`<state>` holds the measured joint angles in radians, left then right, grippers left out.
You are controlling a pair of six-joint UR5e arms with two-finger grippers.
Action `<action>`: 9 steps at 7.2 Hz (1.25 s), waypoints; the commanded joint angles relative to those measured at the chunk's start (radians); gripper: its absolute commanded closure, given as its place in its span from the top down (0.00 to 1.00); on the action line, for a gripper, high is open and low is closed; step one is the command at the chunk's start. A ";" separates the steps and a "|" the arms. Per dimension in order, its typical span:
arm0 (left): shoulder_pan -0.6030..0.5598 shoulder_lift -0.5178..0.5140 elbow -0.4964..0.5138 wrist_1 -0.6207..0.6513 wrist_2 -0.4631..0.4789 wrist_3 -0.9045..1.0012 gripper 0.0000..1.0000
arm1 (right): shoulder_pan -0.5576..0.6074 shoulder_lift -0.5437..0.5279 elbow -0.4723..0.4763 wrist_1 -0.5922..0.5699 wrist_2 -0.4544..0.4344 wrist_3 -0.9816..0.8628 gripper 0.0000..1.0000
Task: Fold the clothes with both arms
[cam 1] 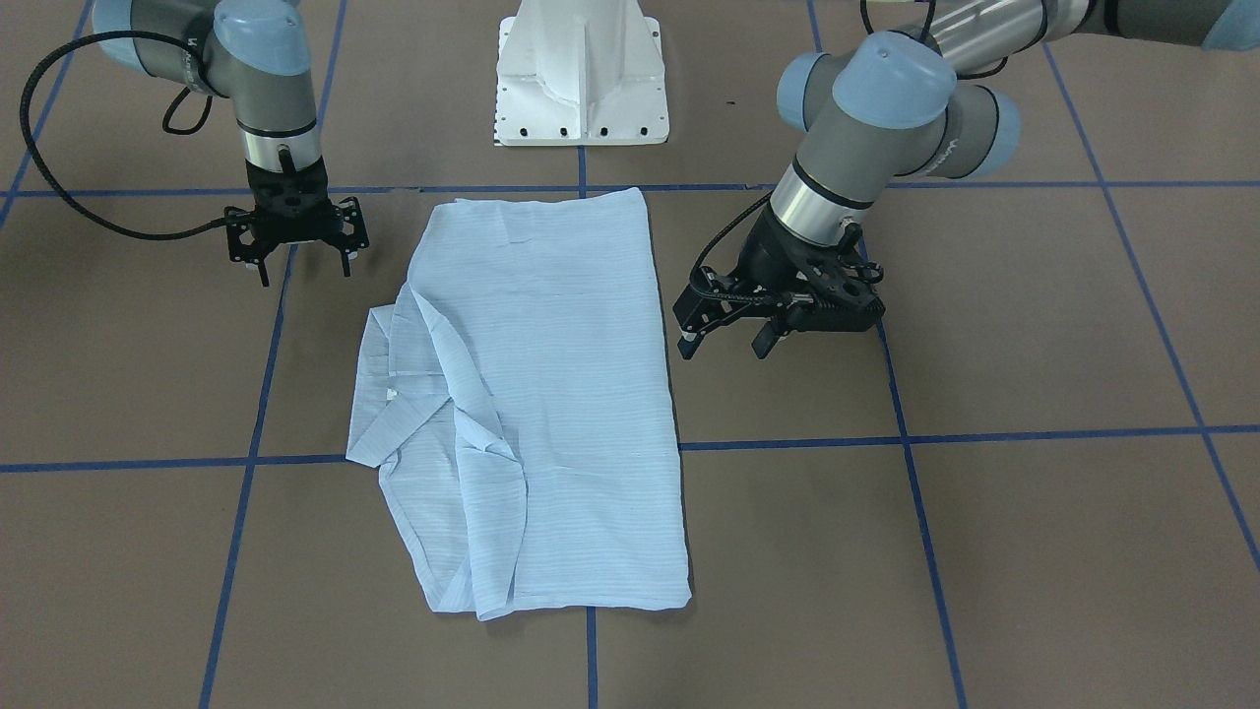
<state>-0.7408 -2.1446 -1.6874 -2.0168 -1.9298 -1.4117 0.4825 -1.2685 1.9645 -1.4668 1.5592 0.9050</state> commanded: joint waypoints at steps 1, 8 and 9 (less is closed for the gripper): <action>0.000 0.002 0.005 -0.002 0.000 0.005 1.00 | -0.002 0.157 -0.137 -0.003 -0.028 -0.003 1.00; 0.000 0.005 0.005 0.000 0.000 0.007 1.00 | -0.030 0.195 -0.283 -0.004 -0.030 -0.008 1.00; 0.000 0.000 0.005 -0.002 0.000 0.007 1.00 | -0.025 0.190 -0.283 -0.004 -0.028 -0.017 1.00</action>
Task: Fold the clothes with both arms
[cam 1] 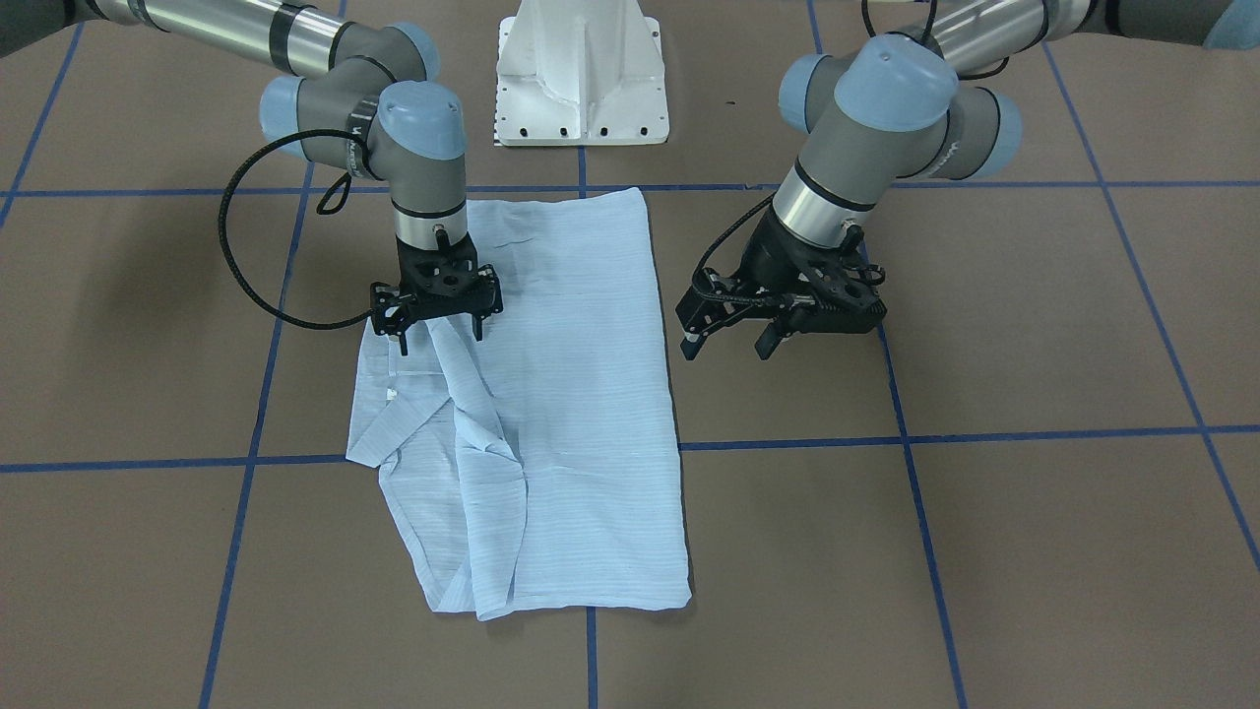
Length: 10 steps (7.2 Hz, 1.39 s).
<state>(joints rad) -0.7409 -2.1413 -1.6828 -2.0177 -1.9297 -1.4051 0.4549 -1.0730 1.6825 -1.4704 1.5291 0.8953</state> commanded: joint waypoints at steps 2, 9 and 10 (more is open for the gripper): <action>0.000 -0.002 -0.003 -0.001 -0.002 -0.002 1.00 | 0.017 -0.031 0.000 0.001 0.000 -0.048 1.00; 0.002 -0.005 -0.015 0.007 0.000 -0.008 1.00 | 0.286 -0.141 0.054 0.031 0.207 -0.265 1.00; 0.002 -0.003 -0.012 0.005 0.002 0.000 1.00 | 0.295 -0.086 0.049 0.035 0.224 -0.260 1.00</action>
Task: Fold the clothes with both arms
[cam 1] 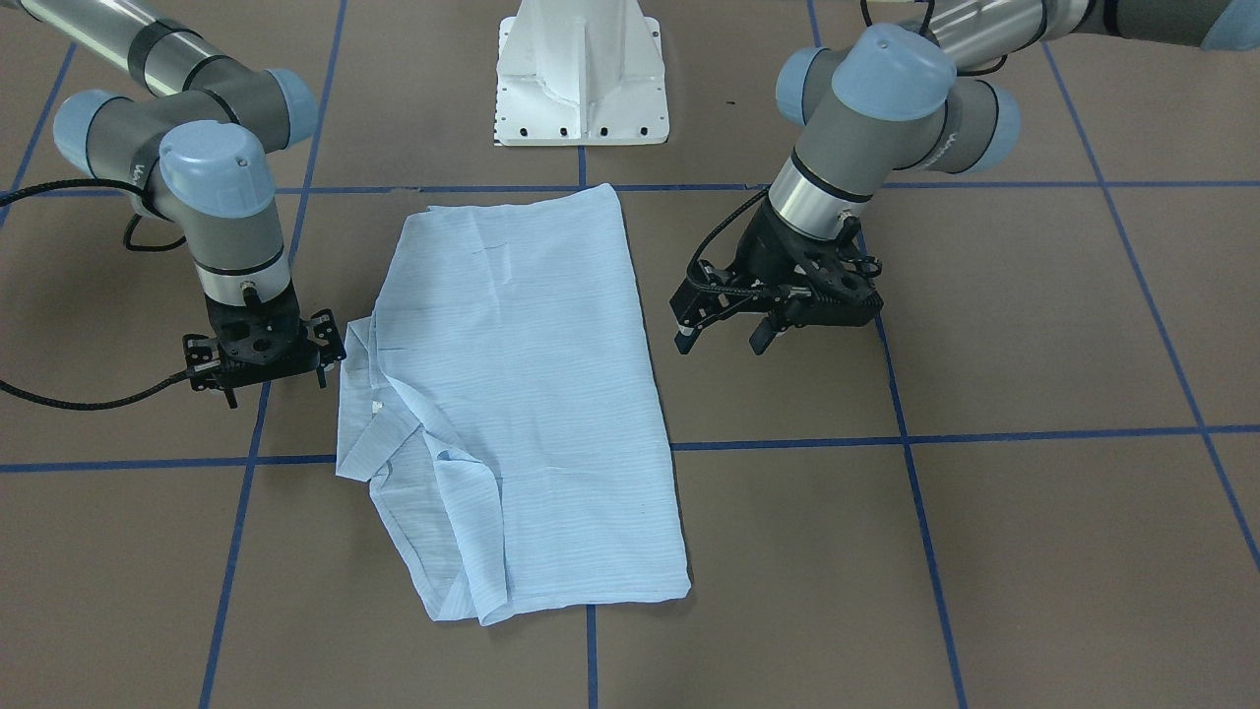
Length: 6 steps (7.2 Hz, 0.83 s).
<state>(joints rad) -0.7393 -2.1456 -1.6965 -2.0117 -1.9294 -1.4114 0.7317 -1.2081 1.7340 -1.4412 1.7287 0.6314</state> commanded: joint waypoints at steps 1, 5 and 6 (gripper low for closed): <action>0.001 0.001 0.001 0.001 0.006 0.008 1.00 | 0.014 0.117 -0.036 0.007 0.023 0.005 1.00; 0.000 0.001 -0.008 0.001 0.012 0.002 1.00 | -0.056 0.277 -0.257 0.088 0.026 0.030 1.00; 0.000 0.001 -0.009 0.002 0.012 -0.001 1.00 | -0.077 0.278 -0.270 0.088 0.020 0.027 1.00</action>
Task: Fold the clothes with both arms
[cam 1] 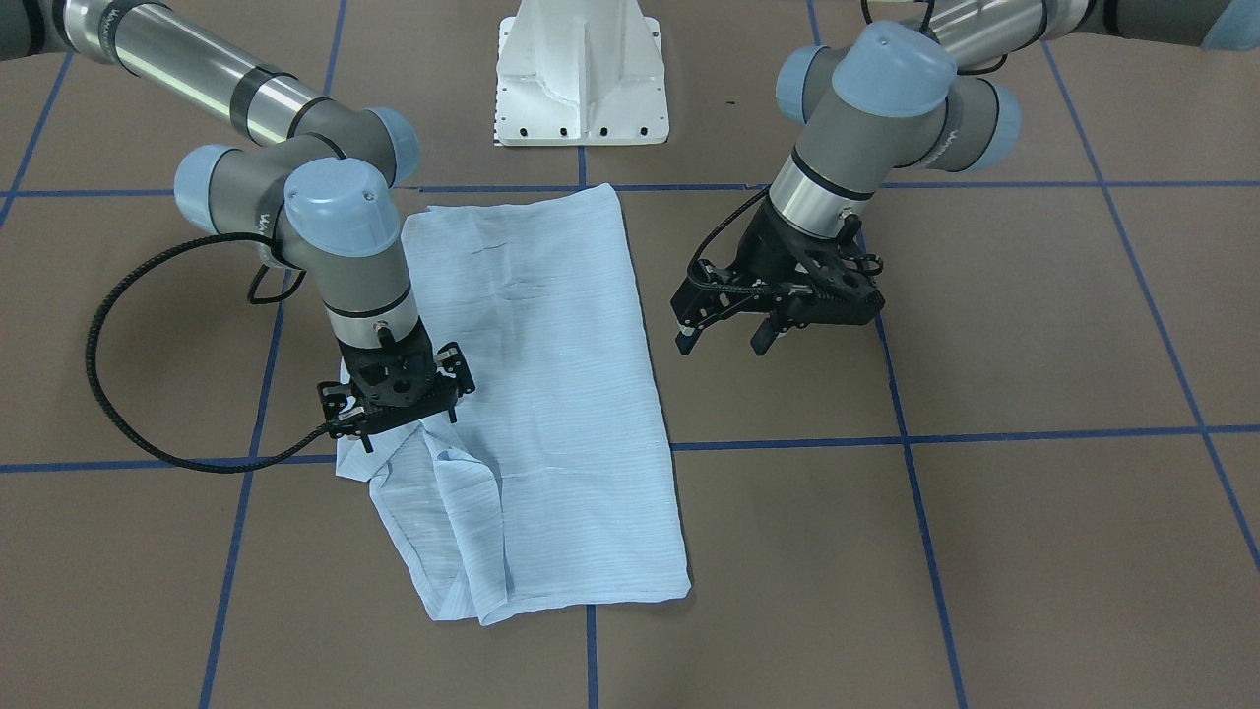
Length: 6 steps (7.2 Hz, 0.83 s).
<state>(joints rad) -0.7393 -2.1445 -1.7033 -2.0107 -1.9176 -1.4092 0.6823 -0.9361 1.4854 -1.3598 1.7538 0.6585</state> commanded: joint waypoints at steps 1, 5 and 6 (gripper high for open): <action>0.000 0.002 -0.003 0.001 0.000 -0.004 1.00 | -0.033 0.034 -0.043 0.008 -0.005 0.001 1.00; 0.001 0.000 -0.001 0.001 0.000 -0.004 1.00 | -0.037 0.057 -0.160 0.128 -0.010 -0.009 1.00; 0.001 0.000 -0.001 0.001 0.000 -0.004 1.00 | -0.021 0.056 -0.160 0.128 -0.008 -0.013 1.00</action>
<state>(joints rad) -0.7386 -2.1439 -1.7044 -2.0095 -1.9173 -1.4128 0.6477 -0.8812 1.3324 -1.2403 1.7447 0.6511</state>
